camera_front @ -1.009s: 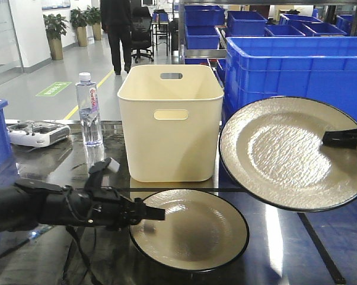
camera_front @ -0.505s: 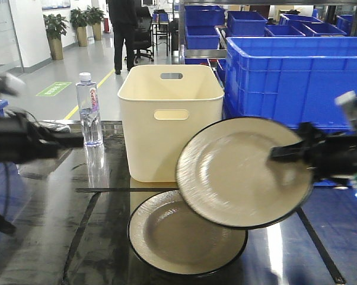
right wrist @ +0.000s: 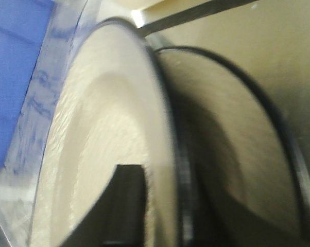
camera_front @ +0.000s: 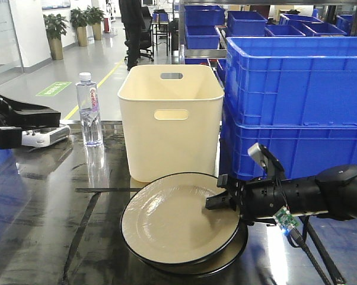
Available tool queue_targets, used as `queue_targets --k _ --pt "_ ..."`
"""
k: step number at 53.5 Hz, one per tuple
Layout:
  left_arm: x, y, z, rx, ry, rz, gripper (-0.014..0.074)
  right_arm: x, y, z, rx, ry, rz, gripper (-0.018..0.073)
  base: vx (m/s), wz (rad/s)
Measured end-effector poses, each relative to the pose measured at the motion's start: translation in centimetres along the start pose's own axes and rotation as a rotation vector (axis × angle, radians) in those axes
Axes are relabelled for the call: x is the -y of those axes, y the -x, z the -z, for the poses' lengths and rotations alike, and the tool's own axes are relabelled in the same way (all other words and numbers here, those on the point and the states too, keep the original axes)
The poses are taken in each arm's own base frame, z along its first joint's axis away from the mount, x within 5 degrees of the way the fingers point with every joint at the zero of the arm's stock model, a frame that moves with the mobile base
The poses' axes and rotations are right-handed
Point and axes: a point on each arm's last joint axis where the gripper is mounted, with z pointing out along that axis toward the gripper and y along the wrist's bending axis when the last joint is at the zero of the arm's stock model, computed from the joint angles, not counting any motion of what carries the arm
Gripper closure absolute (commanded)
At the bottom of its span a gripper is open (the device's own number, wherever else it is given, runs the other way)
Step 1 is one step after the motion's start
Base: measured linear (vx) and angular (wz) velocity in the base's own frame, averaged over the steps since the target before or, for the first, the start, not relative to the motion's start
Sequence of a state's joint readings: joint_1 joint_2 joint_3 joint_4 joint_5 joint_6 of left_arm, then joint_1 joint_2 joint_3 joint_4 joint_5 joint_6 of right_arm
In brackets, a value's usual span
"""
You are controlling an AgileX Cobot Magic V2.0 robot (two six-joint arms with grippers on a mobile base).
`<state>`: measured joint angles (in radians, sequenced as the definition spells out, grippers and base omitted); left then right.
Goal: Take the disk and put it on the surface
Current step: 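Open the left gripper, then lower the right gripper's plate onto it, then open the right gripper and withdraw it from the stacked plates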
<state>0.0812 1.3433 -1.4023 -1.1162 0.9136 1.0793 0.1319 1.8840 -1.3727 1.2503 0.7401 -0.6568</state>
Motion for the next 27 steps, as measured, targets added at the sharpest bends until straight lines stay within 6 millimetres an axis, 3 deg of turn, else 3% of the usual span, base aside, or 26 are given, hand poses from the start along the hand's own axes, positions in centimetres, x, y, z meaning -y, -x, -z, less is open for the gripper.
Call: queue_targets --k 5,11,21,27 --pt "0.0 -0.1 0.0 -0.008 -0.001 0.014 0.0602 0.0 -0.1 0.0 -0.005 -0.005 0.078 -0.0006 0.00 0.00" --pt "-0.1 -0.3 0.0 -0.036 0.012 0.020 0.0602 0.2 0.3 0.6 0.012 -0.033 0.210 -0.0097 0.00 0.00" --pt "-0.4 -1.0 0.1 -0.105 0.049 0.053 0.0601 0.3 2.2 3.8 0.124 -0.152 0.408 -0.0083 0.00 0.00" --pt "-0.7 -1.4 0.1 -0.152 0.082 0.072 0.0599 -0.1 3.5 7.0 0.208 -0.218 0.464 -0.0001 0.00 0.00"
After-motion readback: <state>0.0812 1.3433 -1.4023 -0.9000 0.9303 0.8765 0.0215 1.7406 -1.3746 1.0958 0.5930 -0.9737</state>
